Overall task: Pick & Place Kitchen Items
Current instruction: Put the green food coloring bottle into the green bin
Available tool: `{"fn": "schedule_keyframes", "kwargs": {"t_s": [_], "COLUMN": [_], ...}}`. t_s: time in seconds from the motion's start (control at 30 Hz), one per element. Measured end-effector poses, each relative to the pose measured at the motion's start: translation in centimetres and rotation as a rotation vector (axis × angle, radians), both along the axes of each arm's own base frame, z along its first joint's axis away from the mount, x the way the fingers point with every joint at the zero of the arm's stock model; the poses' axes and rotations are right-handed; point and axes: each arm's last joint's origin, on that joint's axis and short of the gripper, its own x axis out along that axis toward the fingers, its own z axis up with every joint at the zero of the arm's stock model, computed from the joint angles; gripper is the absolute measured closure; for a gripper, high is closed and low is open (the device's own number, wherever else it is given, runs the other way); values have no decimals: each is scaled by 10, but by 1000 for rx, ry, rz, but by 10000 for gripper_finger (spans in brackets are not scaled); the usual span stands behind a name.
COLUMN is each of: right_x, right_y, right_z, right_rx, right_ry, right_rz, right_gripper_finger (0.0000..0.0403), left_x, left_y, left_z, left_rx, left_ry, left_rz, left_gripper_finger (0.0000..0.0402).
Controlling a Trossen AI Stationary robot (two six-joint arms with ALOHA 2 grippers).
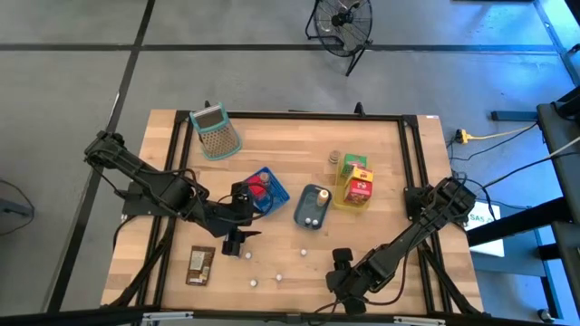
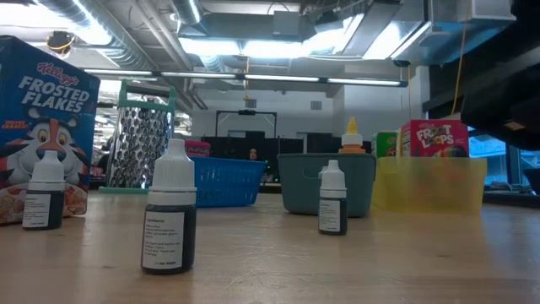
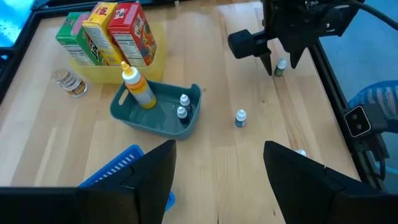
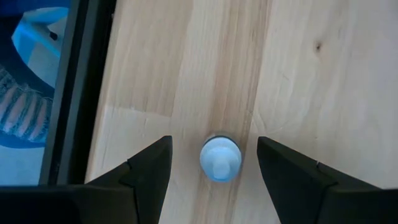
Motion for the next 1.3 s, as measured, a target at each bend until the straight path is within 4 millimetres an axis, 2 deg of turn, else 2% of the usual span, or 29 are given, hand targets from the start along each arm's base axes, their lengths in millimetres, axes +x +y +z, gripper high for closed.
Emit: {"fn": "schedule_keyframes", "kwargs": {"t_s": [0.17, 0.67, 1.1, 1.3], "right_x": [0, 5, 5, 5], "right_y": [-1, -2, -2, -2], "right_z": [0, -5, -4, -4], "right_rx": [-3, 15, 27, 30], "right_ry": [1, 16, 14, 14], "right_rz": [1, 2, 5, -2], "right_gripper_finger": [178, 252, 308, 316], "left_x": [0, 0, -5, -7], "left_y": [0, 0, -11, -14], "left_z": [0, 0, 0, 0], "left_rx": [-2, -25, -24, -22], "left_ry": [0, 2, 1, 0], "left_rz": [2, 12, -27, -40], "left_gripper_finger": [162, 162, 162, 162]}}
